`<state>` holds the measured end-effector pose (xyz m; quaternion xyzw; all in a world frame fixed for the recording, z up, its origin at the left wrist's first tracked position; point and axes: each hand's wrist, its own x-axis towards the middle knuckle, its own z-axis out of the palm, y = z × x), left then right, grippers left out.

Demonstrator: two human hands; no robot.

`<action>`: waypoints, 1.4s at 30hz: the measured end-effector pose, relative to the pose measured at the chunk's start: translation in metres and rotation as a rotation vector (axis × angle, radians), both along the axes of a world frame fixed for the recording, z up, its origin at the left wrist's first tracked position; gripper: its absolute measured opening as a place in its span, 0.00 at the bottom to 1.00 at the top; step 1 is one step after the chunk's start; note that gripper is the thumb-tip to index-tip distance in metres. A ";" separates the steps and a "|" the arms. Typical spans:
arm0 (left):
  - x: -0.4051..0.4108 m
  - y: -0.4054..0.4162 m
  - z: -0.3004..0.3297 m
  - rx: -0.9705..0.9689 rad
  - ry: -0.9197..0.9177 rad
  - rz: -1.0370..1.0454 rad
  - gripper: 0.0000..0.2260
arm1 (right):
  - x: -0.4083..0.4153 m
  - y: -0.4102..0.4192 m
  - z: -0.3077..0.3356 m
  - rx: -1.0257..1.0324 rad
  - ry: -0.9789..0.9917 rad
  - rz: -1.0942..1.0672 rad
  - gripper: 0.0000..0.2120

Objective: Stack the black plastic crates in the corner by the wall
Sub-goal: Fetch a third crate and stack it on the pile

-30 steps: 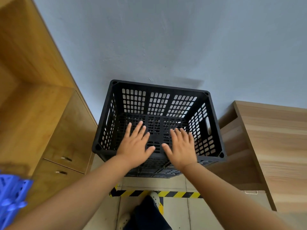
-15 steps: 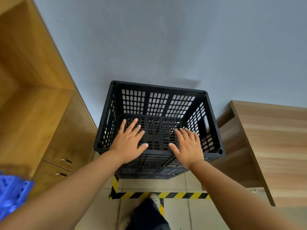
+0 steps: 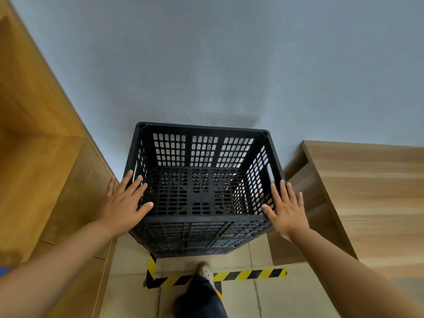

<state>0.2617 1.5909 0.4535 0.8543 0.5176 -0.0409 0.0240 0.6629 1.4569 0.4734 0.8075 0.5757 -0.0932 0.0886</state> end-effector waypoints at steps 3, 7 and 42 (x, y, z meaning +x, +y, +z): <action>0.005 0.019 0.002 0.010 -0.022 0.028 0.40 | 0.014 0.020 0.003 -0.009 0.043 0.018 0.40; 0.022 0.061 0.007 -0.011 0.008 0.122 0.33 | 0.034 0.062 0.006 -0.027 0.075 0.019 0.37; 0.065 0.185 0.015 -0.067 0.012 0.183 0.35 | 0.081 0.200 0.010 0.046 0.105 0.115 0.36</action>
